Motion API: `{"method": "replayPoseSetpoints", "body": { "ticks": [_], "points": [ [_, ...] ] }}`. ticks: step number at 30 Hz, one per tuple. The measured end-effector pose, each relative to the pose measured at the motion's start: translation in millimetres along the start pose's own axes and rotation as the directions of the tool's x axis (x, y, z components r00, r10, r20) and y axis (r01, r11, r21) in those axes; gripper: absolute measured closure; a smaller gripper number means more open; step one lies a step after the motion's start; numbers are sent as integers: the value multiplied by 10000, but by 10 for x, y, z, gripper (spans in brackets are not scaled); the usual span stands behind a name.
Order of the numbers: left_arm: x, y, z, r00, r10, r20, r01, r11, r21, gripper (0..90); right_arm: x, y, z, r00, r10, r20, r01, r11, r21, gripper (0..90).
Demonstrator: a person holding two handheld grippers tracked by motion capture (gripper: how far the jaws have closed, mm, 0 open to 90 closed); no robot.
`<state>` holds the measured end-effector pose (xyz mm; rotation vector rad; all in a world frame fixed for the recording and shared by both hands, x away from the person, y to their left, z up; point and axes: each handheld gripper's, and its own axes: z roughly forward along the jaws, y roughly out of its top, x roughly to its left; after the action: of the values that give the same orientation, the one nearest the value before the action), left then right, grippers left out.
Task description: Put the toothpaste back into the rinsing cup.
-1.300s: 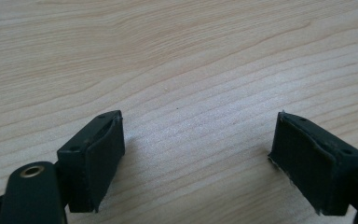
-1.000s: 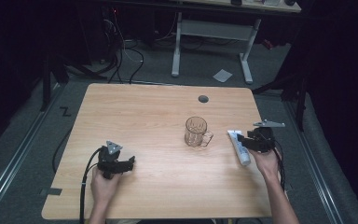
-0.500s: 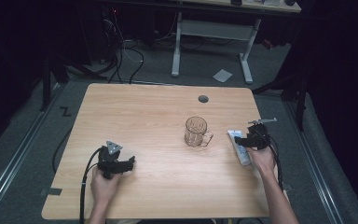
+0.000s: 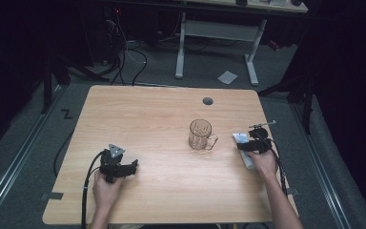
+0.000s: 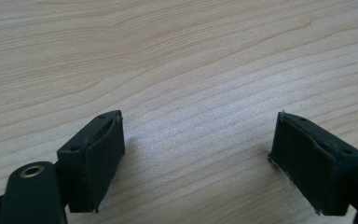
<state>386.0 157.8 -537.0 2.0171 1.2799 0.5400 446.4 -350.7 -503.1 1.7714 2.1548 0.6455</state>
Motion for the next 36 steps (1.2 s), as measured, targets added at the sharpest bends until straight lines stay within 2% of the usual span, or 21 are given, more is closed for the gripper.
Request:
{"method": "replayPoseSetpoints", "body": {
  "ticks": [3, 9, 14, 16, 22, 28, 33, 36],
  "points": [
    [0, 0, 0, 10000, -4, -1, 4, 10000, -1, 175, 32, 4, 14, 9993, -245, 267, 243, 9997, 99, 406],
    [0, 0, 0, 10000, 1, 0, -1, 10000, 0, 175, 46, 25, 22, 9989, -349, 300, 340, 9990, 299, 432],
    [1, 0, 0, 10000, -10, 10, 10, 10000, -4, 176, 132, 79, 21, 9939, -1025, 413, 989, 9917, 823, 528],
    [1, 0, 0, 10000, -5, 16, 5, 10000, -4, 176, 139, 95, 11, 9926, -1141, 404, 1100, 9896, 932, 554],
    [2, 0, 0, 10000, -3, 22, 3, 10000, -2, 176, 133, 97, -25, 9909, -1313, 291, 1286, 9885, 800, 627],
    [2, 0, -1, 10000, 0, 20, 0, 10000, -1, 176, 101, 92, -50, 9924, -1229, 25, 1225, 9902, 671, 652],
    [2, 0, -1, 10000, -1, 20, 1, 10000, -2, 176, 109, 81, -88, 9925, -1060, -611, 1088, 9931, 444, 655],
    [2, 0, 0, 10000, -3, 20, 3, 10000, -1, 176, 130, 86, -131, 9911, -1126, -709, 1146, 9931, 249, 655]
  ]
}}
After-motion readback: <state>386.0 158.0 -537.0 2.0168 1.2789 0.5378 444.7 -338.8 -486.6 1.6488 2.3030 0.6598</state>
